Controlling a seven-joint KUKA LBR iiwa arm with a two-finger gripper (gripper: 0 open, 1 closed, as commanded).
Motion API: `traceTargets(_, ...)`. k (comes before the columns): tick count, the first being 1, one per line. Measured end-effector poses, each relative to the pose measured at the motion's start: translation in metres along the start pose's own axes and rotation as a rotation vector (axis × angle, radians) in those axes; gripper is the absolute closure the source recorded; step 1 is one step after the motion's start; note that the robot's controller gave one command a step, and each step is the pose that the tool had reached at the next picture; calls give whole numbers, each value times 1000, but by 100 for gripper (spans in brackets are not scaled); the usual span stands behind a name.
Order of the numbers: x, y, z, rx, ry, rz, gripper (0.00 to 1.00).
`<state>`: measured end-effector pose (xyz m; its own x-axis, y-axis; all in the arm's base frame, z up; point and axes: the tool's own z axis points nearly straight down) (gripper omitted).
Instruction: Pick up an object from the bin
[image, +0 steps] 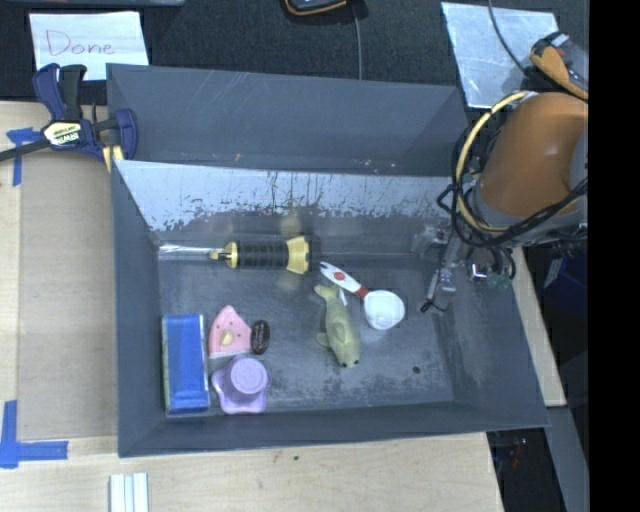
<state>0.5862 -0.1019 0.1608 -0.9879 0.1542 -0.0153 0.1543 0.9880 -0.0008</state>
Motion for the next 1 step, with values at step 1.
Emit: traceTargets(1, 22, 15, 60, 1, 16, 182, 0)
